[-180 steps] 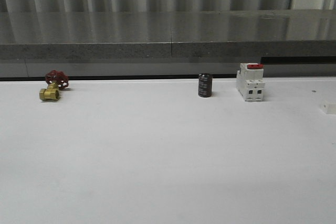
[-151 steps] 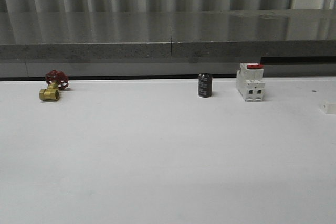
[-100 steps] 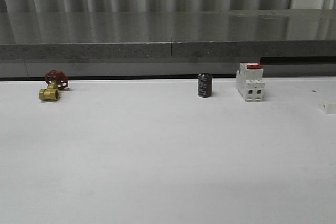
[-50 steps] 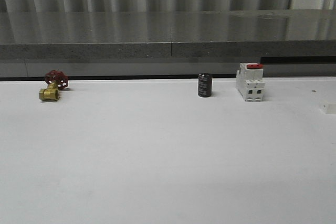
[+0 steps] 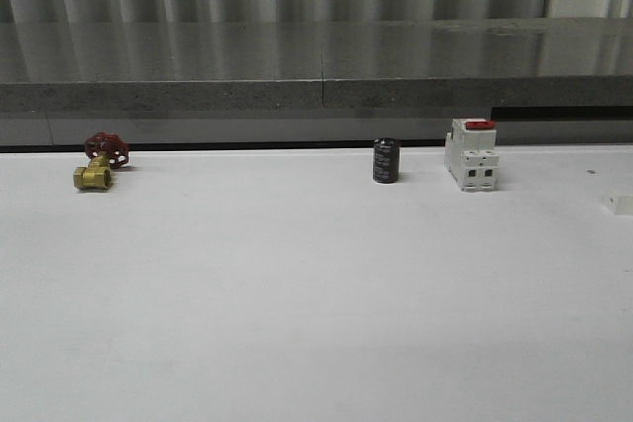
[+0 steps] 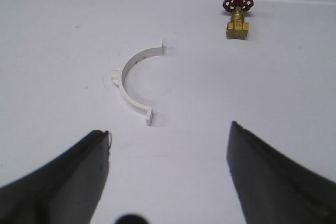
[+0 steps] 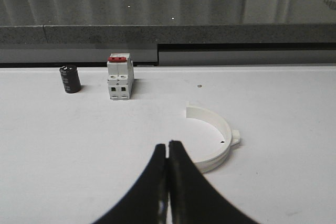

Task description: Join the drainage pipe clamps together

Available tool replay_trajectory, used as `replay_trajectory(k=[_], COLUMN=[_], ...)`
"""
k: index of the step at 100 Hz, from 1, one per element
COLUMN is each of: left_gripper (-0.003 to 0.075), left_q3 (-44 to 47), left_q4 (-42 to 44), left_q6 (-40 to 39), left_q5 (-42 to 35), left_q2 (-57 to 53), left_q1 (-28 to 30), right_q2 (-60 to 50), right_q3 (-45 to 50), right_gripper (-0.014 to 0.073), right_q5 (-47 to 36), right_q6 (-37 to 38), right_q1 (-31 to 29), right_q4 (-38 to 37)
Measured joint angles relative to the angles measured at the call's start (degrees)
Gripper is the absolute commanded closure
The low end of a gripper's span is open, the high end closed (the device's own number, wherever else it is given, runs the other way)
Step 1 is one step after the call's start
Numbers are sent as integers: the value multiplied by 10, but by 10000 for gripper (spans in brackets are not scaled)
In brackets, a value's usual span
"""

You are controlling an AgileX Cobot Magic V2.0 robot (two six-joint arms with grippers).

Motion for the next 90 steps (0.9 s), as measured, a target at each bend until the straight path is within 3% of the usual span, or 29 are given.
replay_trajectory(k=[23,60,90], left_gripper=[167,167,167], left_q3=[-18,-192,-284], left_q4=[0,2,-57], left_q6=[0,3,111], left_q5=[22,50,46], left_q2=[51,364,517], left_q1=[0,4,108], right_q2=[0,0,0], right_q3=[0,0,0], right_gripper=[661,661,661], right_q5=[0,0,0], right_q6=[0,0,0], right_q1=[0,0,0], right_q4=[0,0,0])
